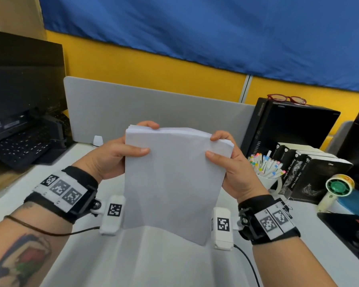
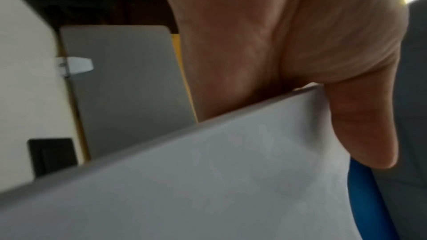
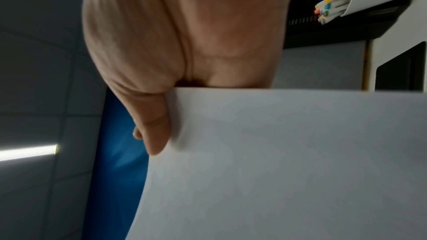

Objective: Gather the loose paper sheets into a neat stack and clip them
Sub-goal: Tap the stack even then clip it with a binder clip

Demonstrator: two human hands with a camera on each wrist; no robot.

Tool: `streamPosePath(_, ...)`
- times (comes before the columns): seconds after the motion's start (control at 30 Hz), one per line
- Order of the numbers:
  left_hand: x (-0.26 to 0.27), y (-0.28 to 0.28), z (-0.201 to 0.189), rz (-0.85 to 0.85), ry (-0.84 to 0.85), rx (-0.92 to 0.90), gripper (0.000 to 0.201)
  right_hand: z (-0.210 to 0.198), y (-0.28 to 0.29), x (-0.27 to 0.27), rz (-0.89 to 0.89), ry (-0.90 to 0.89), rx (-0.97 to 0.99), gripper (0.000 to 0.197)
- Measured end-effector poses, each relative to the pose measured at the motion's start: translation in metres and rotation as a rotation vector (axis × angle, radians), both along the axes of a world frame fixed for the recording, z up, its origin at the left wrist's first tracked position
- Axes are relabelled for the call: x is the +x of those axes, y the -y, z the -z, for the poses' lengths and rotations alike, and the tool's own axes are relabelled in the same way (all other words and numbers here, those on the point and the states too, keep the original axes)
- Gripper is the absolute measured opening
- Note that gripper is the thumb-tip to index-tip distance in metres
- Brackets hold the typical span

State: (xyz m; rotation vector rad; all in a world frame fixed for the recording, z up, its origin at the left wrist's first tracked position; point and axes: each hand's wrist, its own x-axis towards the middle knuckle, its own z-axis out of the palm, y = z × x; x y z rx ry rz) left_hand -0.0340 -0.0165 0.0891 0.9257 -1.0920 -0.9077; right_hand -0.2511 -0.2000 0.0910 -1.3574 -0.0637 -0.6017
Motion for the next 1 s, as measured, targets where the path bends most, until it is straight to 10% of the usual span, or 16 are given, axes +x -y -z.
streamPosePath(0.6,-0.003,0.003,0.001,-0.044,-0.068,-0.044,0.037,0.0,-0.002,0.001,0.013,0.031,0.104,0.02)
streamPosePath(1.0,-0.03,0.021,-0.036,-0.333,0.063,-0.215,0.005,-0.033,-0.012,-0.004,0.437,0.22,-0.211,0.021)
